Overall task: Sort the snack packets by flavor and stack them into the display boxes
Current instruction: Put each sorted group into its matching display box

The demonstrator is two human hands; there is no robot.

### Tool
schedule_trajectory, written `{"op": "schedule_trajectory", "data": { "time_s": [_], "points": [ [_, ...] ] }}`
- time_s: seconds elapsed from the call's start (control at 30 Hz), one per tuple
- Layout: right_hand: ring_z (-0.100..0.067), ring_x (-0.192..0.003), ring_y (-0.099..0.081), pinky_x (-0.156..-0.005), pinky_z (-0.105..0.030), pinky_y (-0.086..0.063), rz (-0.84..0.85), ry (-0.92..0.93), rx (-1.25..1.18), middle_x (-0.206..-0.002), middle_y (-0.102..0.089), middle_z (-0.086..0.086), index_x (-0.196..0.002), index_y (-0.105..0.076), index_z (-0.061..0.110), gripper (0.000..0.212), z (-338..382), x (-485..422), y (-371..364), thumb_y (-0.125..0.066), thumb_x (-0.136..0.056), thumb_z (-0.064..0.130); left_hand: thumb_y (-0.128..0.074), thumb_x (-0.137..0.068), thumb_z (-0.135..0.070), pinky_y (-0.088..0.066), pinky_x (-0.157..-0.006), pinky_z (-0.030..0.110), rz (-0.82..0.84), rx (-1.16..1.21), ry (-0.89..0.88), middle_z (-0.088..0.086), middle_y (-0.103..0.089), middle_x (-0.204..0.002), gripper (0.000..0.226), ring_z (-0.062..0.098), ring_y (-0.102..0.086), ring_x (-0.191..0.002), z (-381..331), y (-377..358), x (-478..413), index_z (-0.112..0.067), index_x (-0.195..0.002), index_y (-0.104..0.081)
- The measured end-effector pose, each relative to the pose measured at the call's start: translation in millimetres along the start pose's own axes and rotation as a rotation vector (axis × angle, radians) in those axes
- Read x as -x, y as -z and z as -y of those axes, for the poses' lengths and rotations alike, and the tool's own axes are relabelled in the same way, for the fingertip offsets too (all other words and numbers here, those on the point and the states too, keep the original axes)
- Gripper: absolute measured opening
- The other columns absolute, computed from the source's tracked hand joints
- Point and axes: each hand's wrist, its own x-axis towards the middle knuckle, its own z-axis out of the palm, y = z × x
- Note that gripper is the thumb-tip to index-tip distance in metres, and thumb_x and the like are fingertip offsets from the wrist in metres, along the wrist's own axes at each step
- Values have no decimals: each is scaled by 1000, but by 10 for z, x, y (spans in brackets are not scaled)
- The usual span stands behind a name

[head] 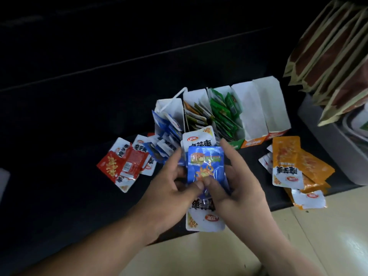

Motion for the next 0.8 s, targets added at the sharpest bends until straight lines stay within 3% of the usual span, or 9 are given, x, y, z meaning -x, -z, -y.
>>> {"op": "schedule_trajectory", "data": {
  "time_s": [0.07, 0.13, 0.23, 0.37, 0.47, 0.53, 0.67, 0.73, 0.8],
  "points": [
    [-12, -91, -74, -81, -26, -59, 41, 9, -12, -102, -77, 11, -154, -33, 49, 78, 133, -70, -111, -71, -96, 13, -73, -95, -16, -58, -88, 24, -50, -14, -23, -18, -75, -111, 71, 2, -72, -103, -104, 207, 39, -76, -117, -43],
    [-1, -101, -71, -89, -22, -57, 107, -17, -40, -112, -76, 16, -161, -27, 36, 76, 241, -235, -245, -66, -100, 17, -74, -94, -10, -60, -90, 31, -121, 10, -41, -14, -76, -112, 70, 5, -73, -103, -193, 405, 10, -60, -134, -47],
    [4, -110, -68, -100, -29, -56, 229, -70, -72, -120, -72, 18, -163, -23, 30, 69, 417, -610, -437, -58, -105, 18, -74, -92, -5, -63, -80, 31, -217, 60, -47, -10, -77, -111, 60, 9, -76, -97, -325, 644, -142, -40, -136, -54],
    [-25, -95, -76, -87, -52, -62, 211, -83, -84, -105, -77, -5, -134, -57, 24, 33, 578, -1085, -623, -61, -103, 15, -72, -93, -6, -60, -61, 21, -290, 41, -4, -20, -77, -88, 44, 4, -76, -80, -492, 827, -451, -44, -111, -59],
    [-31, -83, -78, -67, -61, -62, 116, -204, -114, -99, -76, -9, -131, -57, 25, 35, 585, -1243, -723, -69, -99, 19, -75, -91, -8, -65, -68, 35, -307, -4, 101, -8, -77, -87, 52, 14, -78, -75, -564, 899, -681, -22, -138, -57],
    [-29, -77, -78, -61, -60, -62, 69, -261, -191, -100, -75, -6, -132, -55, 26, 41, 537, -1279, -748, -73, -96, 17, -81, -87, -13, -66, -75, 43, -303, -78, 186, 3, -75, -99, 63, 22, -78, -78, -601, 928, -769, -16, -144, -54],
    [-24, -54, -72, -47, -40, -62, 66, -349, -221, -96, -75, -14, -127, -51, 22, 37, 462, -1303, -786, -73, -97, 23, -85, -81, -12, -66, -74, 42, -375, -145, 177, 14, -75, -100, 30, 25, -77, -80, -619, 980, -898, -16, -104, -66],
    [-26, -48, -65, -47, -38, -60, 76, -397, -189, -79, -73, -21, -118, -55, 10, 30, 471, -1361, -812, -70, -99, 28, -88, -80, -18, -64, -73, 35, -416, -76, 141, 10, -75, -102, 47, 22, -77, -83, -588, 1015, -931, -17, -121, -66],
    [-25, -46, -61, -47, -35, -57, 107, -404, -150, -69, -69, -18, -108, -60, 8, 26, 505, -1439, -816, -66, -102, 33, -85, -83, -23, -64, -82, 38, -447, 64, 87, 8, -78, -100, 44, 21, -77, -86, -552, 1043, -940, -15, -122, -66]
  ]
}}
